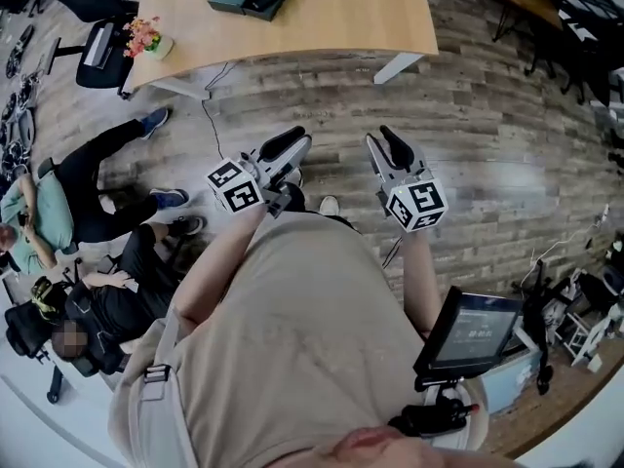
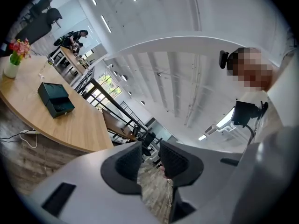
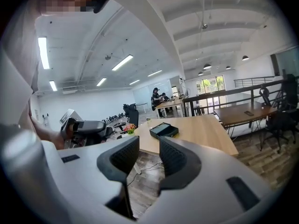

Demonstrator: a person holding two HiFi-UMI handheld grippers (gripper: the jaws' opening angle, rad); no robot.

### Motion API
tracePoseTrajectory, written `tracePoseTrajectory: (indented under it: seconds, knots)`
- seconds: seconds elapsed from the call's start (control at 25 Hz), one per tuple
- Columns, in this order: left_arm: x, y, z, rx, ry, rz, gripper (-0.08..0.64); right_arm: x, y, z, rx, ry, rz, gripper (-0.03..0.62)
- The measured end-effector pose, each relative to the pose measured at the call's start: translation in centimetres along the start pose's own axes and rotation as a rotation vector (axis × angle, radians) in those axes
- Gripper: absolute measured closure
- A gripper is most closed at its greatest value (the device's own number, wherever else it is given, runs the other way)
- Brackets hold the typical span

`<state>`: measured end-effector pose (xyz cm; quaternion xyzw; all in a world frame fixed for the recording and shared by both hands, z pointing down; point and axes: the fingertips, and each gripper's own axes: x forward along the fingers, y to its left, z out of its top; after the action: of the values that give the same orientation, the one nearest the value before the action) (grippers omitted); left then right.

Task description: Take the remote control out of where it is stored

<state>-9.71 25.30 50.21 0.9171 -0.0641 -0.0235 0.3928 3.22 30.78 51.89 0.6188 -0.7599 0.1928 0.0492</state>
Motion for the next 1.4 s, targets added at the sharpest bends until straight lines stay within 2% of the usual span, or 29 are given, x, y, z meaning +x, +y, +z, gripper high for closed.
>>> tracePoseTrajectory:
  seconds: [0.24, 0.48, 0.6, 0.8, 0.92, 1.24, 1.4]
  knots:
    - [-2.5, 5.0, 5.2, 0.002, -0.032, 0.023, 0.457, 7.7, 1.1, 2.3, -0.03, 0.023, 0.026, 0.457]
    - [-5.0, 10.1, 10.8, 0.054, -0.094, 0.043, 0.457, 14.7, 2.8, 4.9, -0.081, 0.031, 0.065, 0.457]
    - [-5.9, 12.6, 13.0, 0.067, -0.123, 0.056, 0.457, 18.2, 3.5, 5.8, -0.119, 0.043, 0.086, 0.457]
    - [-7.2, 15.1, 15.3, 0.047, -0.172, 0.088, 0.457, 22.4, 4.7, 7.3, -0.182, 0.073, 0.141, 0.457]
    - [-6.8, 16.6, 16.5, 0.042, -0.196, 0.118, 0.457, 25.1, 4.0, 8.1, -0.224, 0.093, 0.177, 0.457]
    - [-5.0, 20.6, 20.4, 0.037, -0.225, 0.191, 0.457, 33.3, 1.9, 8.9, -0.239, 0.153, 0.287, 0.457]
    - [-2.6, 23.1, 22.8, 0.027, -0.254, 0.253, 0.457, 37.7, -0.7, 10.3, -0.321, 0.18, 0.346, 0.457]
